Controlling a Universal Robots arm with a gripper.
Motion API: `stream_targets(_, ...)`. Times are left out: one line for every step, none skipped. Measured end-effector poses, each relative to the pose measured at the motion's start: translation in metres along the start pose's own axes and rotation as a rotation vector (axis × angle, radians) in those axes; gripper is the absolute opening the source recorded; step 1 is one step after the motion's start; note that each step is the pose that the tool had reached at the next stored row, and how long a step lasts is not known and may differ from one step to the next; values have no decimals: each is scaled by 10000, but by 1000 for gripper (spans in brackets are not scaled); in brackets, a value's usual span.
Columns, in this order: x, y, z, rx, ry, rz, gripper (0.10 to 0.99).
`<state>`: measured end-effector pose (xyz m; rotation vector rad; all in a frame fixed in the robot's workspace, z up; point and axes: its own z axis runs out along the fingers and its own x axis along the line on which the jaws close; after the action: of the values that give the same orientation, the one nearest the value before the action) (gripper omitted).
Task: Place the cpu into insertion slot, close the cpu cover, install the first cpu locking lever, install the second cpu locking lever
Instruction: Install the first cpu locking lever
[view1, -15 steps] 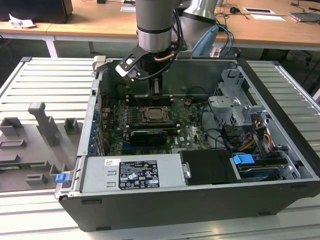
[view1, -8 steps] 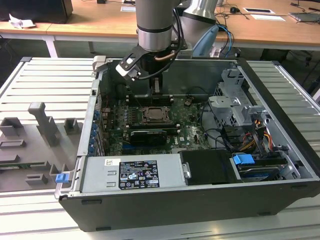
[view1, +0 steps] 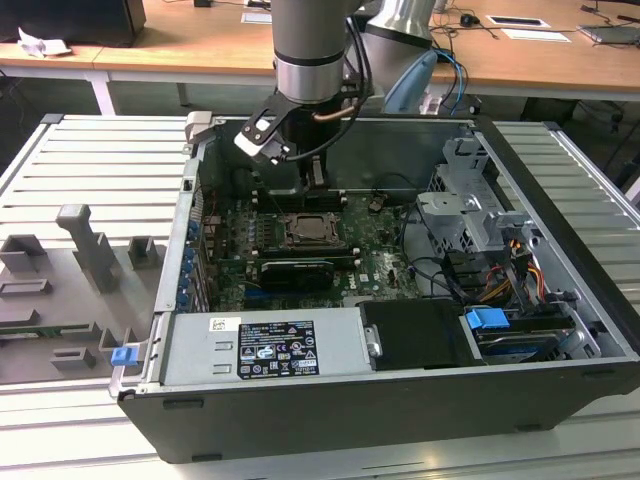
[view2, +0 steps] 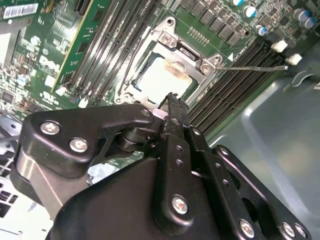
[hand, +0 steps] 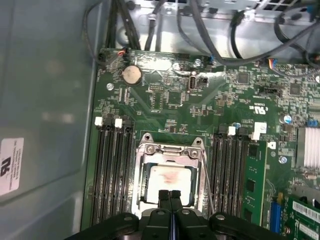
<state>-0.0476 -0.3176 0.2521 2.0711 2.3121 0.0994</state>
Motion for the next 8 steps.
stream_targets(0, 0, 0, 2, 11, -154, 106)
stream_targets(0, 0, 0, 5, 23, -317, 106)
stream_targets(0, 0, 0, 9, 36, -512, 106)
stream_targets(0, 0, 0, 11, 47, -652, 106)
stream_targets(0, 0, 0, 14, 60, -839, 106)
stream_targets(0, 0, 0, 16, 72, -995, 106)
stream_targets(0, 0, 0, 20, 86, -1203, 106)
stream_targets(0, 0, 0, 22, 100, -1394, 106)
